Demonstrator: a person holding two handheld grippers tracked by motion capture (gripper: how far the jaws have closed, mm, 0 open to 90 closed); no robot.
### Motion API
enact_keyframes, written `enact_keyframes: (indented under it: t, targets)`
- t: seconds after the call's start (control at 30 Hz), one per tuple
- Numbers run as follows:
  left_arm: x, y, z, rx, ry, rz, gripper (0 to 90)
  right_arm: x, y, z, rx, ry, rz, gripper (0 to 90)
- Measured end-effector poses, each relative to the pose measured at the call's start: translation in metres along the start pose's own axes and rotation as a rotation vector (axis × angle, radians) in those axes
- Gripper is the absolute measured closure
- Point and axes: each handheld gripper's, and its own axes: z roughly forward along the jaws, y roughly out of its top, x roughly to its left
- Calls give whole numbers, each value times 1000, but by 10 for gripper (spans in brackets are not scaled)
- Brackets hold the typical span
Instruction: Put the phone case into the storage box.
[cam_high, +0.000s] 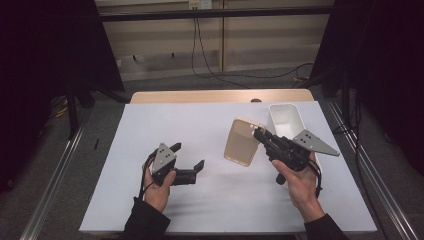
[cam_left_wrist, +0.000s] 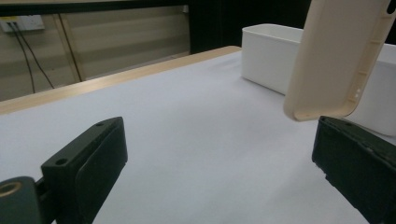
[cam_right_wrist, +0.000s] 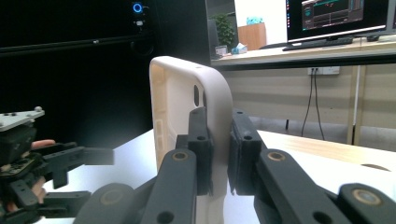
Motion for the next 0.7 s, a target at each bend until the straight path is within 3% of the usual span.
enact_keyframes:
  t: [0.2,0.7]
  targets:
    - [7,-6,-12,-52,11,-39,33,-6,7,-5,-7,-4,-1,813]
    - [14,-17,-41,-70,36,-10,16,-20,23,-20,-41,-19,-22,812]
